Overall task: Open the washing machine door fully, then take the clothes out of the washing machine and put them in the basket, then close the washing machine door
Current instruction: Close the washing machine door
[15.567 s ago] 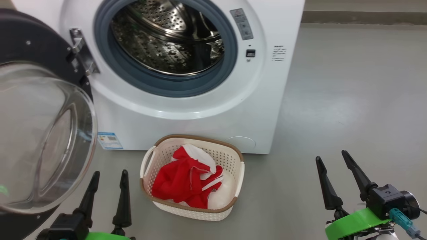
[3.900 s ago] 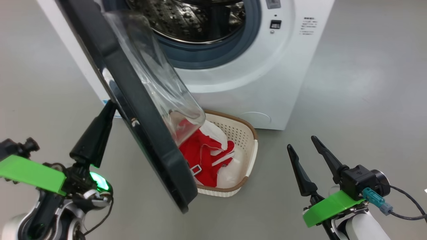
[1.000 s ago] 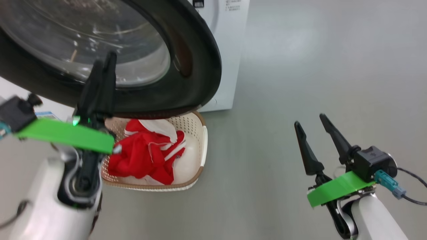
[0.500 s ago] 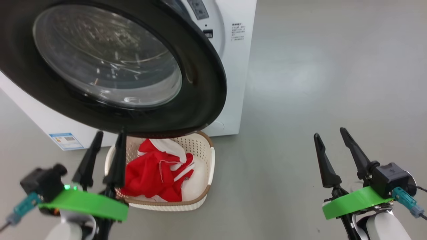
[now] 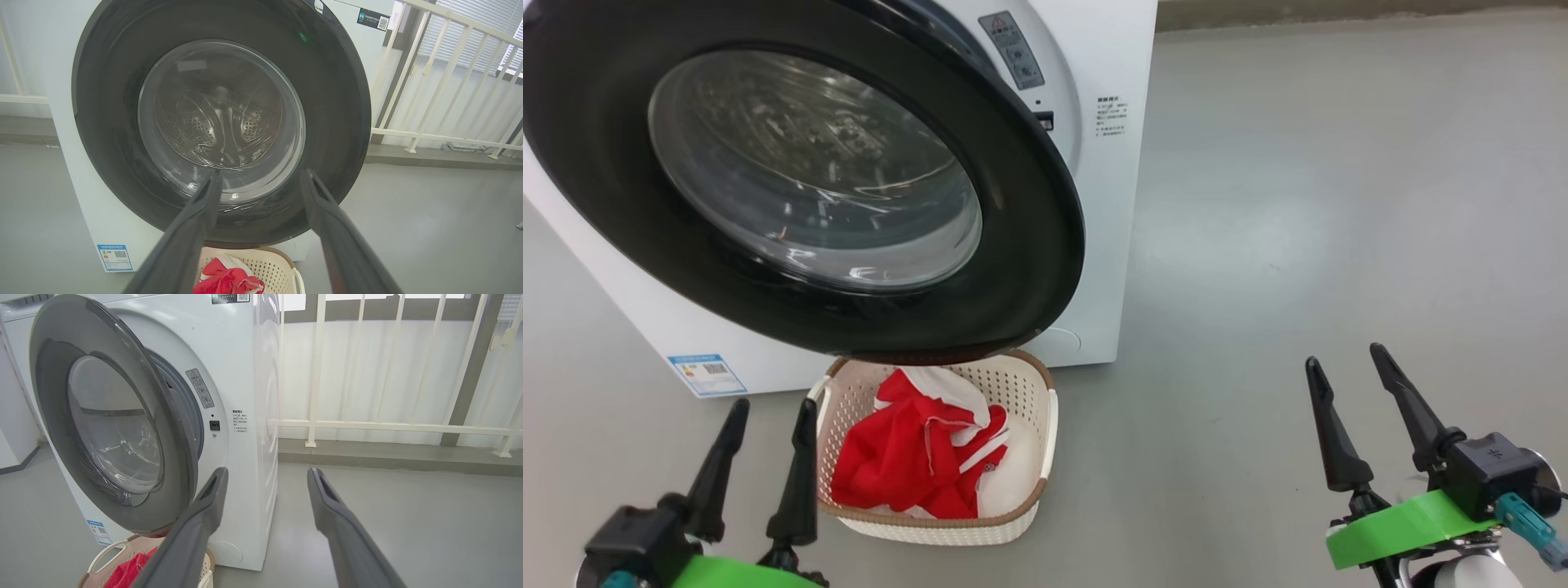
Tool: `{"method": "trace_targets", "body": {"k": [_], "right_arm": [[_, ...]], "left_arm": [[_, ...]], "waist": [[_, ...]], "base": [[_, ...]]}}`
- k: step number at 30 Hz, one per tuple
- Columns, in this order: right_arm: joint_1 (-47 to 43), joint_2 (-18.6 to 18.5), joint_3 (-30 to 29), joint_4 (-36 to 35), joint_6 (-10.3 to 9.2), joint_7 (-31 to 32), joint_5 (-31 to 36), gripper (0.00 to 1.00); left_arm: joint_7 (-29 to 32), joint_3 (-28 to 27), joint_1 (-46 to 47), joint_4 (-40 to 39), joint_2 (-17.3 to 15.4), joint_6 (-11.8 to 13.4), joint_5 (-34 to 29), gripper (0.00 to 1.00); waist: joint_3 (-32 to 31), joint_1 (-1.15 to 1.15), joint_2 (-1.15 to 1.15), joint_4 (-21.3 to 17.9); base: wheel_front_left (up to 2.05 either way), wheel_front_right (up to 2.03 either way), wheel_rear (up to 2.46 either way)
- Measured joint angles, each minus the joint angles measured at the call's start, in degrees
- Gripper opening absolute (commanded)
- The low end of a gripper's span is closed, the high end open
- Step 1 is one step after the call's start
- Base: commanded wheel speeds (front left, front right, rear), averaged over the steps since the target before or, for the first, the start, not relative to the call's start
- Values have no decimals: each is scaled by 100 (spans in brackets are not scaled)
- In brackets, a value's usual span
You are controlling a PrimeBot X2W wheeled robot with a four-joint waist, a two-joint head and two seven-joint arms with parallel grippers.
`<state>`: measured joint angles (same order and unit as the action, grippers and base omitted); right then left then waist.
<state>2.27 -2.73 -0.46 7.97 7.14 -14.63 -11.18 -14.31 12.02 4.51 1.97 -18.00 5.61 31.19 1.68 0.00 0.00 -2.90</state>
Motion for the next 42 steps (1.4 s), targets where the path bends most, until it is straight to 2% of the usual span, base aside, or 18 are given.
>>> {"method": "trace_targets", "body": {"k": [11, 26, 27, 28, 29, 34, 42], "right_arm": [[-250, 9, -93, -107, 0, 0, 11, 100], [-347, 23, -33, -46, 0, 0, 22, 100], [-344, 23, -1, -12, 0, 0, 22, 96], [-339, 22, 78, 47, 0, 0, 18, 42], [-335, 20, 132, 132, 0, 0, 3, 0], [-234, 42, 252, 528, 1, 0, 1, 0], [572, 19, 650, 968, 2, 0, -112, 0]], "left_arm": [[0, -389, -534, -125, 303, 66, -944, 100], [0, -701, -608, -43, 689, -256, -1335, 100], [0, -716, -608, -45, 706, -270, -1358, 100], [0, -734, -608, -46, 742, -279, -1361, 100], [0, -749, -608, -46, 788, -320, -1361, 100], [0, -801, -607, -48, 843, -436, -1404, 100], [0, -839, -560, -59, 981, -572, -1515, 100]], "waist": [[-148, 0, 0, -22], [-173, 0, 0, 81], [-166, 0, 0, 94], [-158, 0, 0, 109], [-151, 0, 0, 128], [-79, 0, 0, 238], [106, 0, 0, 436]], "base": [[0, 0, 0], [0, 0, 0], [0, 0, 0], [0, 0, 0], [0, 0, 0], [0, 0, 0], [0, 0, 0]]}}
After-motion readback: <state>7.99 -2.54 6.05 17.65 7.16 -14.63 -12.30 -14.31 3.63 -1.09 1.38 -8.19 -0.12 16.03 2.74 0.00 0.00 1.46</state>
